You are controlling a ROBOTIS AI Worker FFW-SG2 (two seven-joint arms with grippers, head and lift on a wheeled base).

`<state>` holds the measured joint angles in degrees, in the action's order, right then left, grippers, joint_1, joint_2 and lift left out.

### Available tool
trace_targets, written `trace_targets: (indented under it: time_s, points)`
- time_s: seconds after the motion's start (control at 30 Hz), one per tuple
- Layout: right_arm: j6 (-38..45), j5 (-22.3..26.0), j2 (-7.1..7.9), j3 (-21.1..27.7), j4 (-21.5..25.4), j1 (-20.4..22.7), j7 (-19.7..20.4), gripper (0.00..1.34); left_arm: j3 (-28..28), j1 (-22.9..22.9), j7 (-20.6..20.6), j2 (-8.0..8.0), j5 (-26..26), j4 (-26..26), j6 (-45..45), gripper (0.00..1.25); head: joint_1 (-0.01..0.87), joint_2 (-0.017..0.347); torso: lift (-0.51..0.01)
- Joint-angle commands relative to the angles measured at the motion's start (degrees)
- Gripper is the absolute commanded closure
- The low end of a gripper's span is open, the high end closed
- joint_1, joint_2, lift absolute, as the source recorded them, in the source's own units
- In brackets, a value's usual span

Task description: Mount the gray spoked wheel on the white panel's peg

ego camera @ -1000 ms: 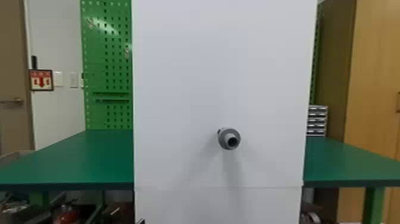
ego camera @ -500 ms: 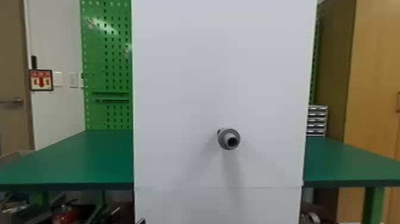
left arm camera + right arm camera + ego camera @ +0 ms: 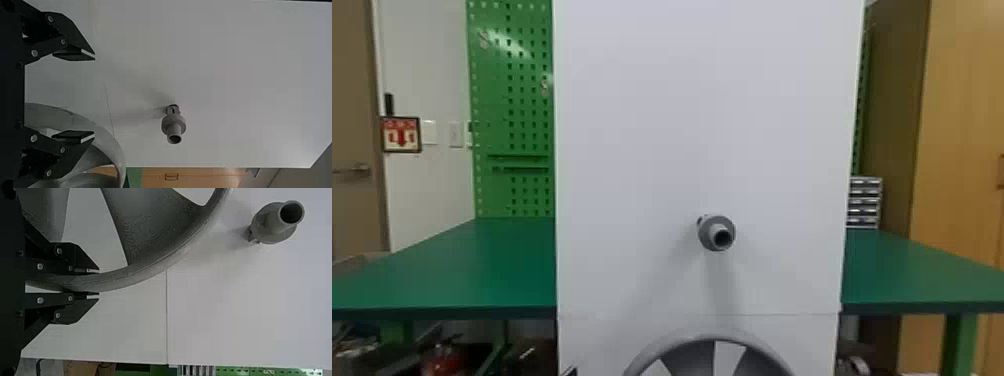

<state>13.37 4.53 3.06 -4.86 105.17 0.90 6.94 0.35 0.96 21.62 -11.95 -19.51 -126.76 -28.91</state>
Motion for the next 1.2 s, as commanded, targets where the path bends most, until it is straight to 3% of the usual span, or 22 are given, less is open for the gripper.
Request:
trace_targets:
  time_s: [0.0, 0.57, 1.17]
  points:
    - [5.0, 0.3, 0.46, -0.9, 3.8, -1.3, 0.0, 1.17, 0.0, 0.0, 0.0, 0.00, 0.0, 0.0, 0.0, 0.54, 0.123, -0.008, -0.397]
    - [20.6, 1.3, 1.86, -2.3, 13.5, -7.4, 0.2, 1.17, -0.1, 0.1, -0.1, 0.00, 0.1, -0.1, 0.0, 0.54, 0.123, -0.008, -0.397]
    - [36.3, -0.2, 1.78, -1.8, 21.0, -14.5, 0.0, 1.17, -0.3, 0.2, -0.2, -0.53, -0.3, 0.0, -0.1, 0.54, 0.123, -0.008, -0.397]
